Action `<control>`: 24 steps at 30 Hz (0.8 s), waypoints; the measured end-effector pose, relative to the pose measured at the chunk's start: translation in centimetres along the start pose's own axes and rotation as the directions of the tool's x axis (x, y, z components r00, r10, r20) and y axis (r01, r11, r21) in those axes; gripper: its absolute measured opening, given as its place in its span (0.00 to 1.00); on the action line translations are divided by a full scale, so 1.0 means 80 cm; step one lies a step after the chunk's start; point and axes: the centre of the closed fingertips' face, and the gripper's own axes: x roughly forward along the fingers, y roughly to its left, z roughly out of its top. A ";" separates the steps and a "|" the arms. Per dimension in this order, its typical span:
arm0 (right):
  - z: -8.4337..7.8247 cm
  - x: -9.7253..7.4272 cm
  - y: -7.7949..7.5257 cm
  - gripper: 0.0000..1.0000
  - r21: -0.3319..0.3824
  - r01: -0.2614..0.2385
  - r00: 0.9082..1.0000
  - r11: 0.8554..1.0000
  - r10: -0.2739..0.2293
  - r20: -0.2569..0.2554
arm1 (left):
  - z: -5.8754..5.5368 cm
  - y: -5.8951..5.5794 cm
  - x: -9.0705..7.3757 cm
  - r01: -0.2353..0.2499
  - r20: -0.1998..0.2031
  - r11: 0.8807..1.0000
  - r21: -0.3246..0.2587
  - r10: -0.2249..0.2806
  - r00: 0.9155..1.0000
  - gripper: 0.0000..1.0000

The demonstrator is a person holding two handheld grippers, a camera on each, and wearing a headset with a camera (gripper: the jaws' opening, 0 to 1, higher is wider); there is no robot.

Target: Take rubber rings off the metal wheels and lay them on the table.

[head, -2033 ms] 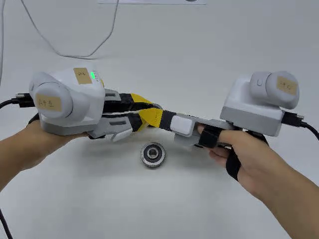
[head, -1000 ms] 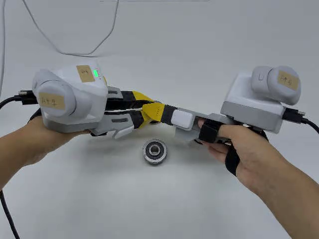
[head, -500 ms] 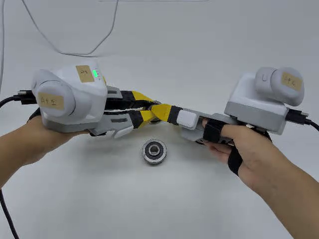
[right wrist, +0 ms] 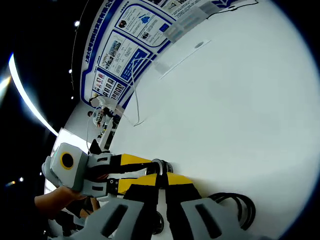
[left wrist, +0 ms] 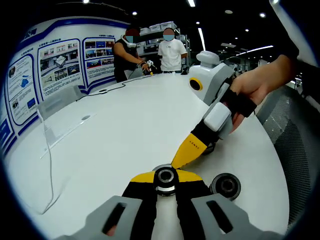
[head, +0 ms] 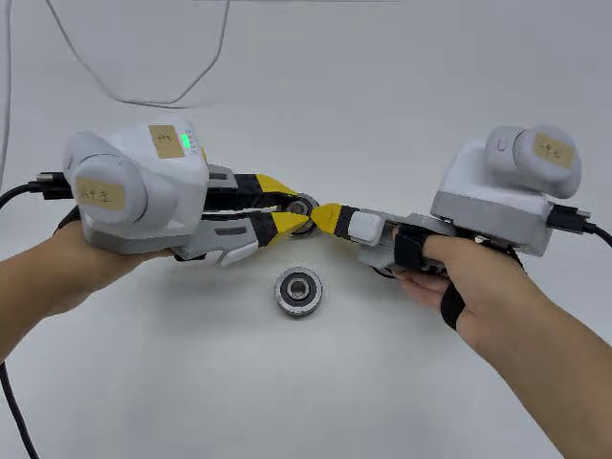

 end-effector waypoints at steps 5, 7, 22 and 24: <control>0.000 -0.001 0.001 0.06 -0.021 0.015 1.000 1.000 -0.015 -0.005 | 0.000 0.000 0.000 0.003 -0.004 1.000 0.008 -0.003 1.000 0.13; -0.001 -0.002 0.001 0.06 -0.026 0.019 1.000 0.999 -0.019 -0.009 | 0.000 -0.001 0.000 0.004 -0.005 1.000 0.011 -0.004 1.000 0.13; 0.000 -0.004 0.002 0.06 -0.026 0.016 1.000 1.000 -0.017 -0.022 | 0.000 -0.002 0.000 0.010 -0.009 1.000 0.021 -0.010 1.000 0.13; 0.000 -0.004 0.001 0.05 -0.030 0.017 1.000 0.999 -0.018 -0.023 | 0.000 -0.002 0.001 0.009 -0.010 1.000 0.021 -0.009 1.000 0.13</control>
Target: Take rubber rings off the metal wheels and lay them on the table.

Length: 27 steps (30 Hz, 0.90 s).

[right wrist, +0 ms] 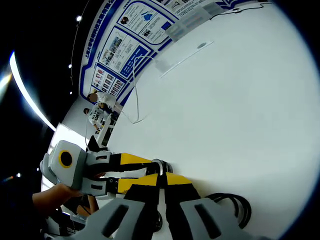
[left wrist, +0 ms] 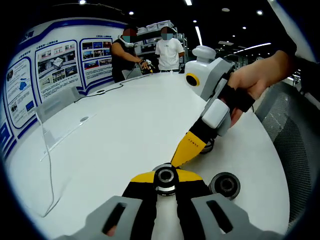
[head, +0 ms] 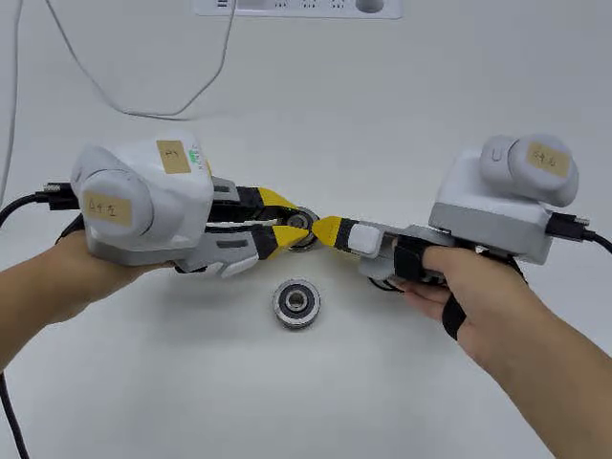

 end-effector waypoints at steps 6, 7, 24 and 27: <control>0.003 0.000 -0.001 0.02 -0.020 0.009 1.000 1.000 -0.009 0.011 | 0.000 0.000 0.000 0.000 0.000 1.000 0.000 0.000 1.000 0.13; 0.002 0.000 -0.001 0.02 -0.019 0.010 1.000 1.000 -0.010 0.010 | 0.000 0.000 0.000 0.000 0.000 1.000 0.000 0.000 1.000 0.13; 0.003 -0.004 0.004 0.00 0.049 0.012 1.000 0.999 -0.013 0.028 | 0.001 0.000 0.000 -0.001 -0.006 1.000 0.005 0.001 1.000 0.13; 0.003 -0.005 0.006 0.00 0.048 0.009 1.000 0.999 -0.010 0.026 | 0.001 0.000 0.000 0.000 -0.006 1.000 0.005 0.000 1.000 0.13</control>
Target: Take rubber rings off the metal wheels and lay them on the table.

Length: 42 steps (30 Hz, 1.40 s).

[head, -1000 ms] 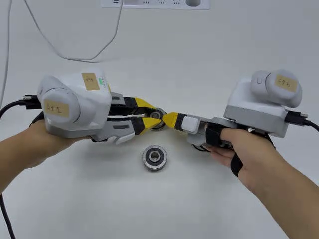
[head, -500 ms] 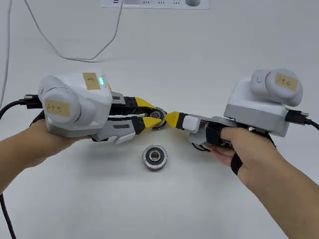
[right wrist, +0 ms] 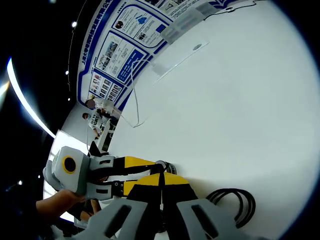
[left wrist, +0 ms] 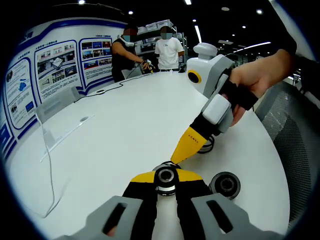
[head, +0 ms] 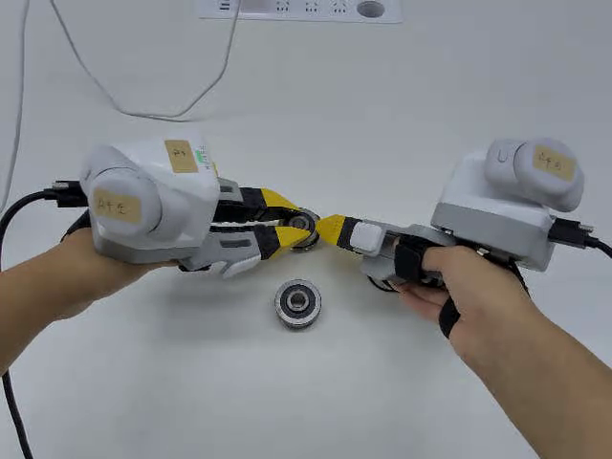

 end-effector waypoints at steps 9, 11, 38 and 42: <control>-0.001 -0.001 0.007 0.00 -0.049 -0.002 1.000 0.999 0.001 -0.006 | 0.000 -0.001 -0.001 0.003 0.000 1.000 0.001 -0.003 1.000 0.13; -0.001 -0.001 0.008 0.00 -0.059 -0.003 1.000 0.998 0.002 -0.008 | 0.000 -0.001 -0.001 0.003 0.000 1.000 0.002 -0.003 1.000 0.13; -0.003 -0.003 0.024 0.01 -0.149 -0.022 1.000 0.989 0.019 -0.024 | 0.001 -0.002 -0.001 -0.009 0.005 1.000 0.015 0.009 1.000 0.13; -0.002 -0.003 0.021 0.01 -0.148 0.000 1.000 0.989 -0.002 -0.010 | 0.000 -0.002 -0.002 -0.022 0.012 1.000 0.020 0.022 1.000 0.13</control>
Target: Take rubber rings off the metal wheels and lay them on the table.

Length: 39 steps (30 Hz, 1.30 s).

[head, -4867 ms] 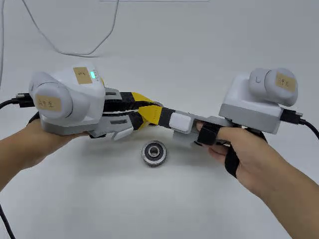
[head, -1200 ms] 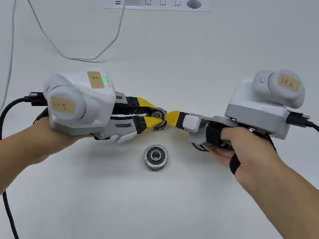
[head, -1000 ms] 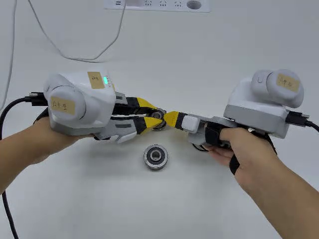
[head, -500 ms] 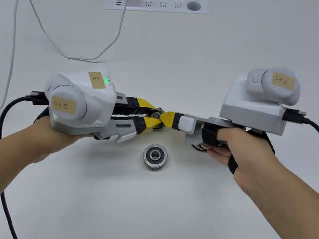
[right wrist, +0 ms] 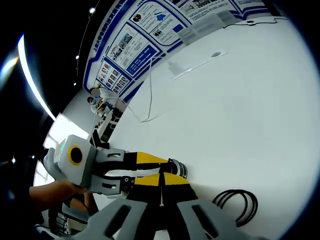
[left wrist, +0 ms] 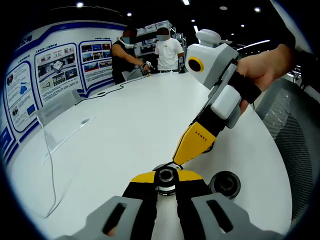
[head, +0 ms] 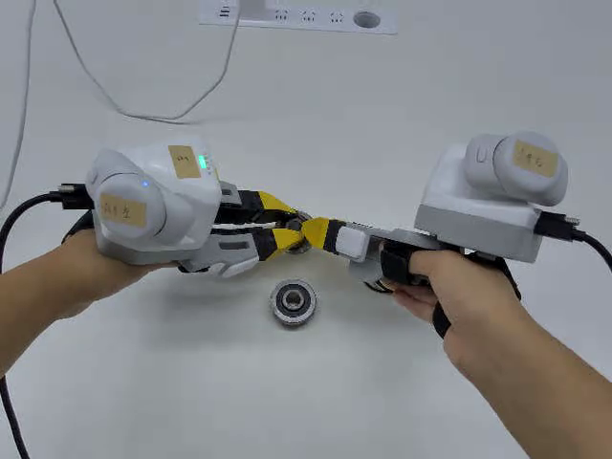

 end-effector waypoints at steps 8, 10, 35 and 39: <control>0.000 0.002 -0.004 0.01 0.005 0.026 1.000 1.000 -0.026 0.006 | 0.000 0.001 -0.001 -0.019 -0.004 0.999 -0.029 0.019 1.000 0.13; 0.000 0.001 -0.005 0.01 0.005 0.036 0.999 0.999 -0.036 0.007 | 0.000 0.002 -0.001 -0.018 -0.002 0.999 -0.044 0.018 1.000 0.13; -0.005 0.008 0.012 0.02 -0.020 -0.015 0.999 1.000 0.015 -0.029 | 0.021 0.023 -0.069 -0.112 0.063 0.983 -0.143 0.122 0.991 0.26; -0.004 -0.004 0.031 0.02 -0.006 -0.080 0.996 0.997 0.079 -0.040 | 0.020 0.019 -0.071 -0.109 0.059 0.984 -0.143 0.119 0.991 0.26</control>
